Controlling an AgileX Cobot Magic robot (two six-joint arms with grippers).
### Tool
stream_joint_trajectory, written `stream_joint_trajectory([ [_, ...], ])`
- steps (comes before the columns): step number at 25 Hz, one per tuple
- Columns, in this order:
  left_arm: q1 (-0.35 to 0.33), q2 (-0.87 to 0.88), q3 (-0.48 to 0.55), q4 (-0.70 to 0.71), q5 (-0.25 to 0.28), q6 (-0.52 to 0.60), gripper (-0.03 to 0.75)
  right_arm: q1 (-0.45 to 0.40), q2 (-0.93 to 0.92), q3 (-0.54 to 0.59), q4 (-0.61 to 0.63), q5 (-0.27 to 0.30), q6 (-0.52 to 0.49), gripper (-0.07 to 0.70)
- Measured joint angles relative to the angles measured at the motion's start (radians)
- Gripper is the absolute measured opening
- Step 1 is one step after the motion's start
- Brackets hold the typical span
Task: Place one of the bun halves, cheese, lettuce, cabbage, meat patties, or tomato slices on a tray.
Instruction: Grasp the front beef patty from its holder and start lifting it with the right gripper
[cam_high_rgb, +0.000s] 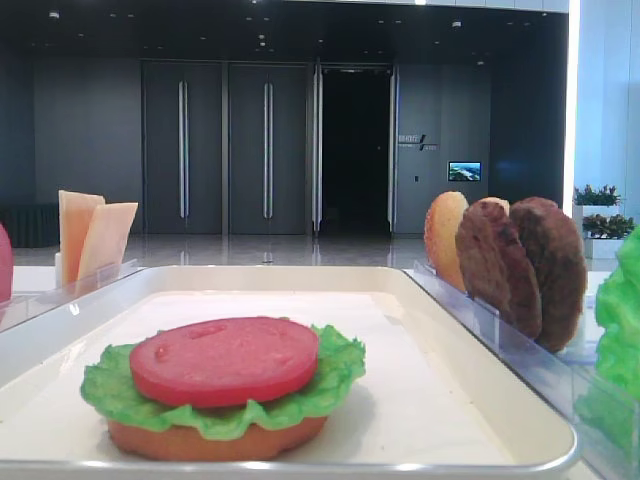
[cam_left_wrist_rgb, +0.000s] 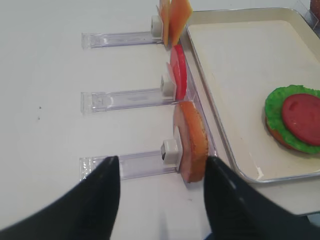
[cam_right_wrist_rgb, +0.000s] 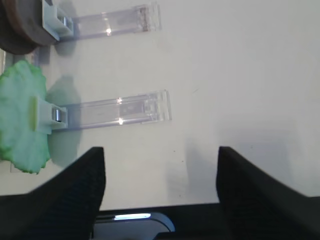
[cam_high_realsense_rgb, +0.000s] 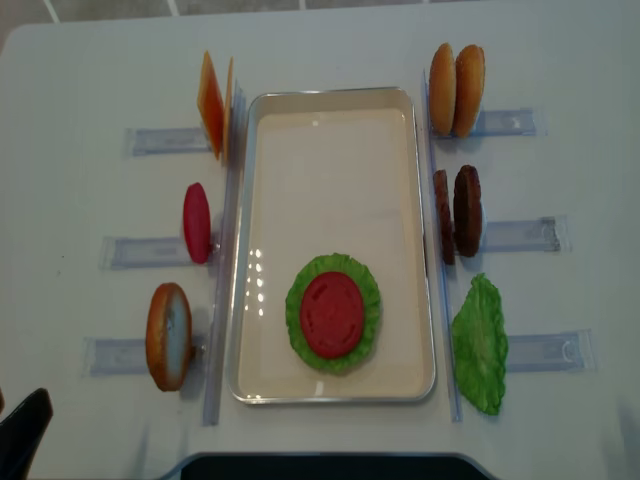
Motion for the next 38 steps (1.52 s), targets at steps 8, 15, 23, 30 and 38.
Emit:
stream_joint_trajectory([
  [8,0.000,0.000,0.000,0.000,0.000,0.000,0.335,0.000,0.265,-0.060,0.000,0.002,-0.035,0.481],
  [15,0.000,0.000,0.000,0.000,0.000,0.000,0.258,0.000,0.493,-0.182,0.000,0.002,-0.043,0.481],
  [23,0.000,0.000,0.000,0.000,0.000,0.000,0.140,0.000,0.622,-0.304,0.000,0.002,-0.055,0.481],
  [30,0.000,0.000,0.000,0.000,0.000,0.000,0.035,0.000,0.689,-0.327,0.002,-0.023,-0.074,0.481],
  [38,0.000,0.000,0.000,0.000,0.000,0.000,0.001,0.081,0.790,-0.404,0.016,-0.039,-0.042,0.481],
])
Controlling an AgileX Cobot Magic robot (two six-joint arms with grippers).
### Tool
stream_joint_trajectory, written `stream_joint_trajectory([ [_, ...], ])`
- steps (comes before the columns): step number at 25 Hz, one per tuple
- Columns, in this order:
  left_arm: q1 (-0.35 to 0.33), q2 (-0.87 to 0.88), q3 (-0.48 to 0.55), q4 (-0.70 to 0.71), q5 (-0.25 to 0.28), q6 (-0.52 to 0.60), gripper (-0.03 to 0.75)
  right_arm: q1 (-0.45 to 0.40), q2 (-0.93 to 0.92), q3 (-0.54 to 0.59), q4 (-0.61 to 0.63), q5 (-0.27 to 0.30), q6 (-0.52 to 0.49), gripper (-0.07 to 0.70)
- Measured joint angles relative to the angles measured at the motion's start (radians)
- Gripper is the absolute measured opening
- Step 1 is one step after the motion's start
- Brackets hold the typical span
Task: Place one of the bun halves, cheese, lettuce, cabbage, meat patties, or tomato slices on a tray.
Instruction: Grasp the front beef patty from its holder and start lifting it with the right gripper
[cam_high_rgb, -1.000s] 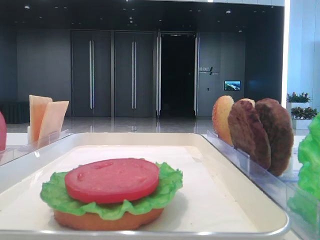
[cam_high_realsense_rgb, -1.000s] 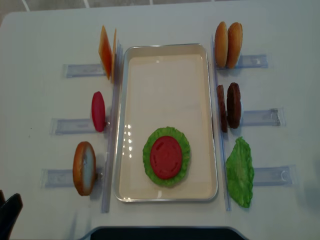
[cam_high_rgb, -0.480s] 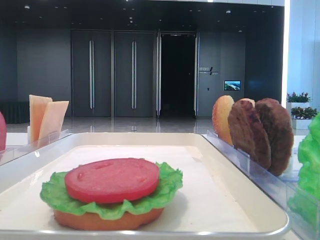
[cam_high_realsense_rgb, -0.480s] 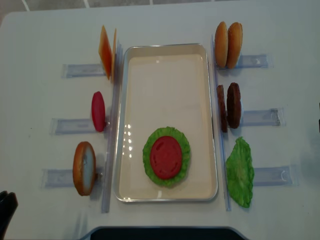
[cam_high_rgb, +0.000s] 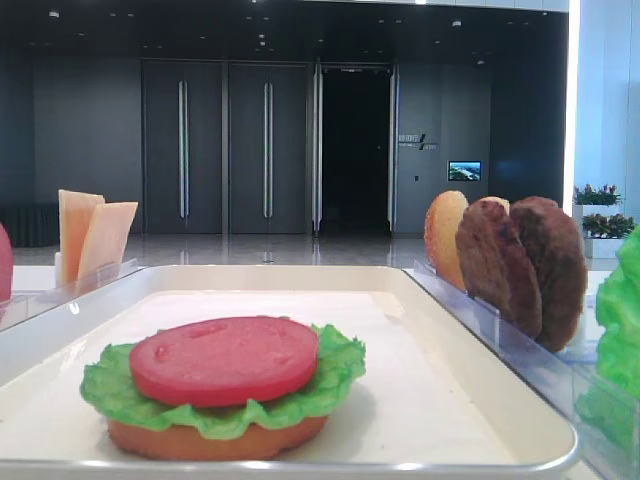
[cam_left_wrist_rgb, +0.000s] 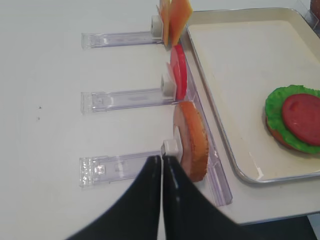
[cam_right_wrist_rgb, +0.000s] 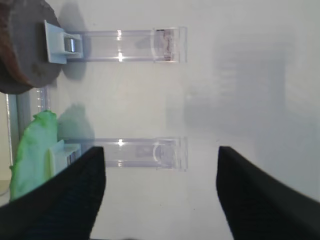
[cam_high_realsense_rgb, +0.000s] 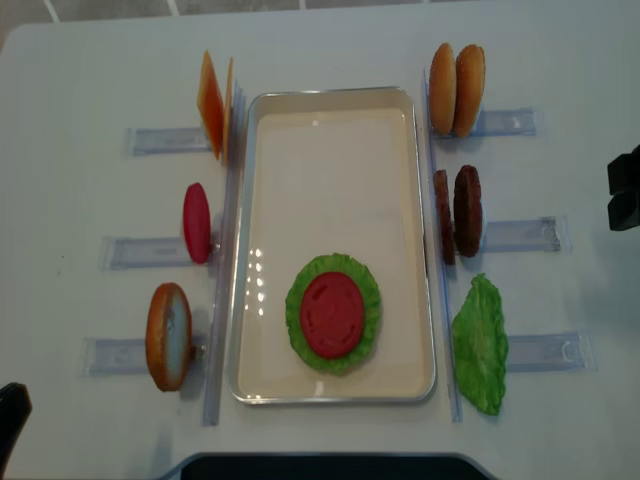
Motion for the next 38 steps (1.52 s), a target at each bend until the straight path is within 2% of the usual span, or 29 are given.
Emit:
stream_joint_trajectory([
  [5,0.000,0.000,0.000,0.000,0.000,0.000,0.000,0.093,0.037,-0.026,-0.008,-0.035,0.106,0.481],
  [11,0.000,0.000,0.000,0.000,0.000,-0.001,0.000,0.266,0.074,-0.055,-0.012,-0.104,0.278,0.481],
  [16,0.000,0.000,0.000,0.000,0.000,-0.001,0.000,0.408,0.154,-0.121,-0.012,-0.115,0.384,0.481],
  [21,0.000,0.000,0.000,0.000,0.000,-0.001,0.000,0.519,0.229,-0.180,-0.012,-0.136,0.445,0.481],
  [27,0.000,0.000,0.000,0.000,0.000,-0.001,0.000,0.586,0.305,-0.230,-0.012,-0.167,0.475,0.481],
  [30,0.000,0.000,0.000,0.000,0.000,-0.001,0.000,0.599,0.344,-0.237,-0.012,-0.194,0.481,0.481],
  [38,0.000,0.000,0.000,0.000,0.000,-0.001,0.000,0.602,0.435,-0.237,-0.027,-0.218,0.470,0.481],
])
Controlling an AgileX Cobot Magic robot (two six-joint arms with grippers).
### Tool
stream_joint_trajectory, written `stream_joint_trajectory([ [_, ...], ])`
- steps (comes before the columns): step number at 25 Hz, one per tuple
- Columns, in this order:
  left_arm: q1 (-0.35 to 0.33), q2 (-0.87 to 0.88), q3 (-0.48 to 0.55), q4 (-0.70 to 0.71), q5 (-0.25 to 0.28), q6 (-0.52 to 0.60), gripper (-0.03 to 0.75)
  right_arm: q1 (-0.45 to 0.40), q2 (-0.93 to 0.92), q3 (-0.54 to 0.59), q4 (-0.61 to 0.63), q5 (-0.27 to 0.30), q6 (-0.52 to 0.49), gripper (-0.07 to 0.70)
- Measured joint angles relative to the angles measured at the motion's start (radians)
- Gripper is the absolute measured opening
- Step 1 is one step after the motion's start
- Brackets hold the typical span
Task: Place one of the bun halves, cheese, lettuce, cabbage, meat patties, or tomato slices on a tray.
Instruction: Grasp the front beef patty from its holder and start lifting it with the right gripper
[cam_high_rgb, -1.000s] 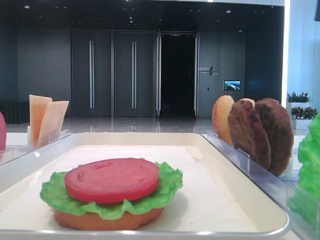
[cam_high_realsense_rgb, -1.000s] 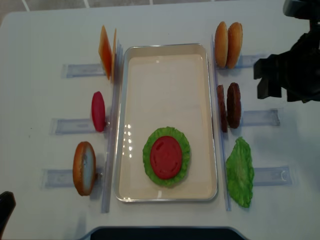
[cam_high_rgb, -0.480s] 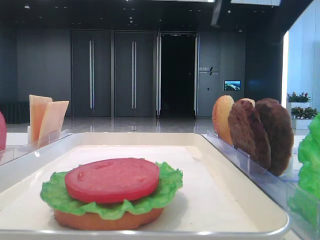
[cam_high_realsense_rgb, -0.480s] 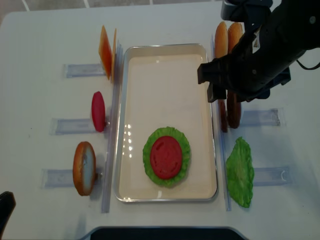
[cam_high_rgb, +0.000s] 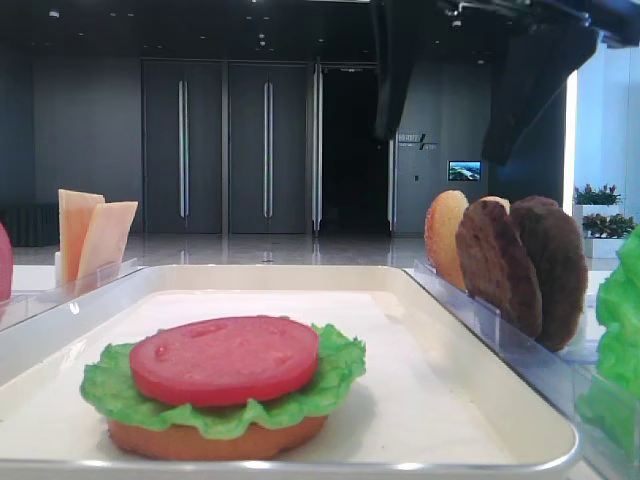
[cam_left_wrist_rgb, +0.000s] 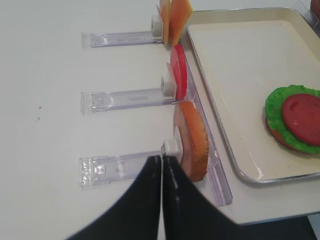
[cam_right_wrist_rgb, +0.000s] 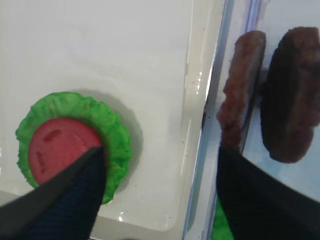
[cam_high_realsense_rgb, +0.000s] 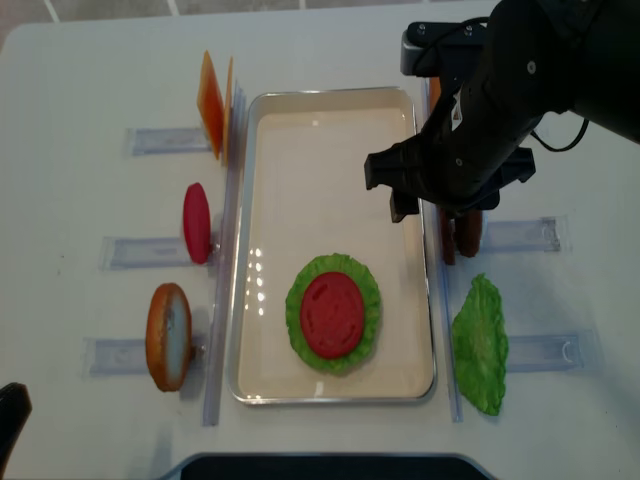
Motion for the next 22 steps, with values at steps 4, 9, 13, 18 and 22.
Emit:
stream_joint_trajectory([
  [4,0.000,0.000,0.000,0.000,0.000,0.000,0.000,0.000,0.025,0.000,-0.035,-0.007,-0.001,0.481],
  [9,0.000,0.000,0.000,0.000,0.000,0.000,0.000,0.000,0.044,0.000,-0.080,-0.021,-0.001,0.481],
  [13,0.000,0.000,0.000,0.000,0.000,0.000,0.000,0.000,0.056,0.000,-0.103,-0.022,-0.001,0.481],
  [18,0.000,0.000,0.000,0.000,0.000,0.000,0.000,0.000,0.070,0.000,-0.117,-0.022,-0.001,0.481],
  [22,0.000,0.000,0.000,0.000,0.000,0.000,0.000,0.000,0.094,0.000,-0.123,-0.024,-0.001,0.481],
])
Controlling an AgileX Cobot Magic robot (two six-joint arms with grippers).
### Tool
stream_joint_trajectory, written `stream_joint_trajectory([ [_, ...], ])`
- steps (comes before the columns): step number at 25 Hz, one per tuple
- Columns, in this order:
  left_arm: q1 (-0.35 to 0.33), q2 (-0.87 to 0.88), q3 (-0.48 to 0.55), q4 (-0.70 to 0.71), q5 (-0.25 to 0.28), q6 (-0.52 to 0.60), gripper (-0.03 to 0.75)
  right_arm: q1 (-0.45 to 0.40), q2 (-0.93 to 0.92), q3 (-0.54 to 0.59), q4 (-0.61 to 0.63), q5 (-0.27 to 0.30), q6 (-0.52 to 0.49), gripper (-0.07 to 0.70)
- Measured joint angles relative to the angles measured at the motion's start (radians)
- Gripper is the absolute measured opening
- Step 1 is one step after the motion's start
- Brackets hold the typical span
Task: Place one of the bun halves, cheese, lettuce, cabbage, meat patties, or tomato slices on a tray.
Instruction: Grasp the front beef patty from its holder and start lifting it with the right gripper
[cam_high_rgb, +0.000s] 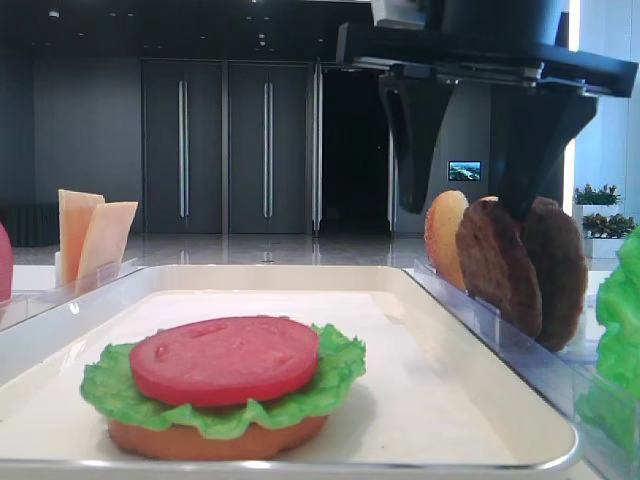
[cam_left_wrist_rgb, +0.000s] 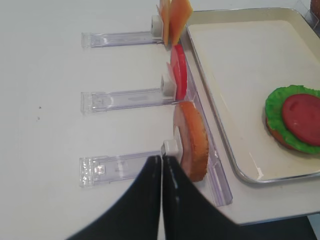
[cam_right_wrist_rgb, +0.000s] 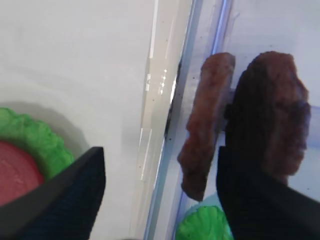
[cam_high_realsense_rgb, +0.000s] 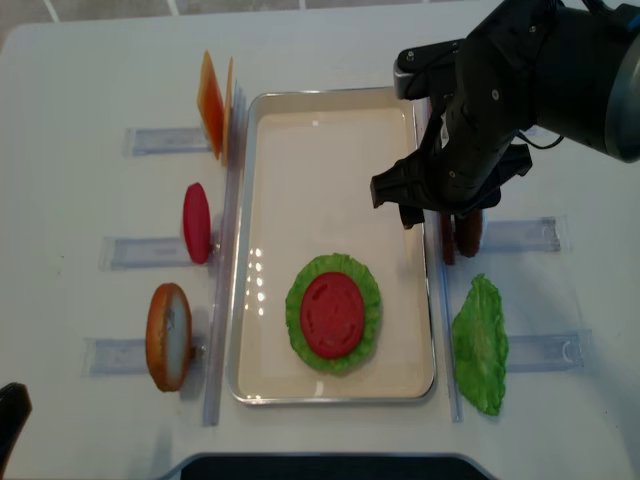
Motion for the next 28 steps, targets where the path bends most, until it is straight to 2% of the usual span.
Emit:
stream_joint_trajectory([
  [6,0.000,0.000,0.000,0.000,0.000,0.000,0.000,0.000,0.027,0.000,-0.033,-0.010,0.000,0.442],
  [18,0.000,0.000,0.000,0.000,0.000,0.000,0.000,0.000,0.028,0.000,-0.134,-0.005,0.054,0.167],
  [28,0.000,0.000,0.000,0.000,0.000,0.000,0.000,0.000,0.026,0.000,-0.144,0.004,0.055,0.155],
])
